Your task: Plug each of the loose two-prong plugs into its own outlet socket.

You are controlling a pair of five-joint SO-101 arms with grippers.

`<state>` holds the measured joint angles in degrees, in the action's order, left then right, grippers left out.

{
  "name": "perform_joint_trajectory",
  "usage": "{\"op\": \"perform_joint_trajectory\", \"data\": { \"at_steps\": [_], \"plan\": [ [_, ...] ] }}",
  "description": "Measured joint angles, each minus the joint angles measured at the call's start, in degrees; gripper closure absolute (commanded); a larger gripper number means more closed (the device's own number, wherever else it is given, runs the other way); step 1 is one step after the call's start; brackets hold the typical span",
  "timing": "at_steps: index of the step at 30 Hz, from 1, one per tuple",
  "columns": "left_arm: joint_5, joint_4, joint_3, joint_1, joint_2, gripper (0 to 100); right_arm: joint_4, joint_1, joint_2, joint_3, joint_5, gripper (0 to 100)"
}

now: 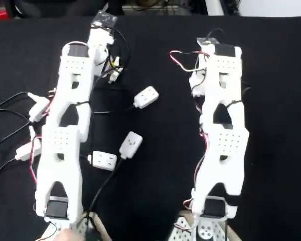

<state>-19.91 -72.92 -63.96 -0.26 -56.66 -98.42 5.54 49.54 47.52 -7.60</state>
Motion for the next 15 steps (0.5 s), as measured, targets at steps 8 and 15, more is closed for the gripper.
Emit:
{"op": "perform_joint_trajectory", "data": {
  "at_steps": [8, 15],
  "plan": [
    [-1.6, -10.3, -26.8, 2.3, -13.5, 68, 0.0, 0.0, 0.0, 0.0, 0.0, 77.6],
    [-0.2, -3.2, -26.3, 1.5, -16.3, 68, 0.0, 0.0, 0.0, 0.0, 0.0, 77.6]
  ]
}}
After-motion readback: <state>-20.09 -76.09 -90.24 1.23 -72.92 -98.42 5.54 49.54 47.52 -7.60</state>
